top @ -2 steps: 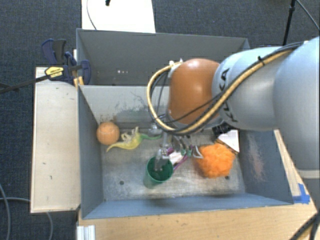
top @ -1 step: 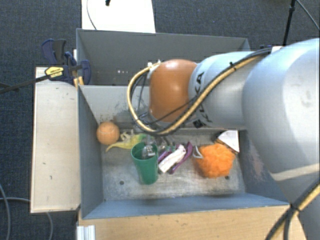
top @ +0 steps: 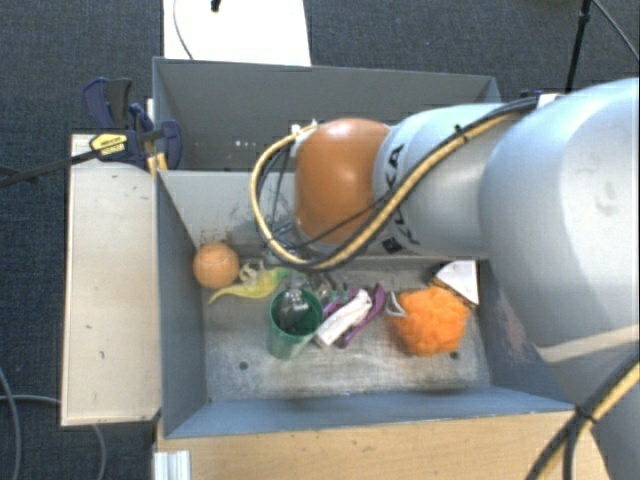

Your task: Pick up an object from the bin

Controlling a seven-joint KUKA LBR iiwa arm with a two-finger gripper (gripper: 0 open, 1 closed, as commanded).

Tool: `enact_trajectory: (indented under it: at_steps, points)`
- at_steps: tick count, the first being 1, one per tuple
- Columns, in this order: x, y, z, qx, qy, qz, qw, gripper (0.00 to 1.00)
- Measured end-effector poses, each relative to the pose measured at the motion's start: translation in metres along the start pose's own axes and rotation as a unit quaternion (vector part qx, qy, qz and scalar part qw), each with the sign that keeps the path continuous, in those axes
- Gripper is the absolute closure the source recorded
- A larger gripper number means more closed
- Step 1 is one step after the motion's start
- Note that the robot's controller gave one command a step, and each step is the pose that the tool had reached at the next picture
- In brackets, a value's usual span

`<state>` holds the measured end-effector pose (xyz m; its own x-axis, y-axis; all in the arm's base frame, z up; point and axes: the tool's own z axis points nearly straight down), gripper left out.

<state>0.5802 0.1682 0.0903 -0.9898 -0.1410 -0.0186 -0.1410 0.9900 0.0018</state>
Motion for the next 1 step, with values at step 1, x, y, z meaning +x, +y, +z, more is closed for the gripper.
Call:
enact_trajectory:
  at_steps: [1]
  points:
    - [-0.0084, 0.0001, -0.0071, 0.001, 0.0064, -0.045, 0.999, 0.0]
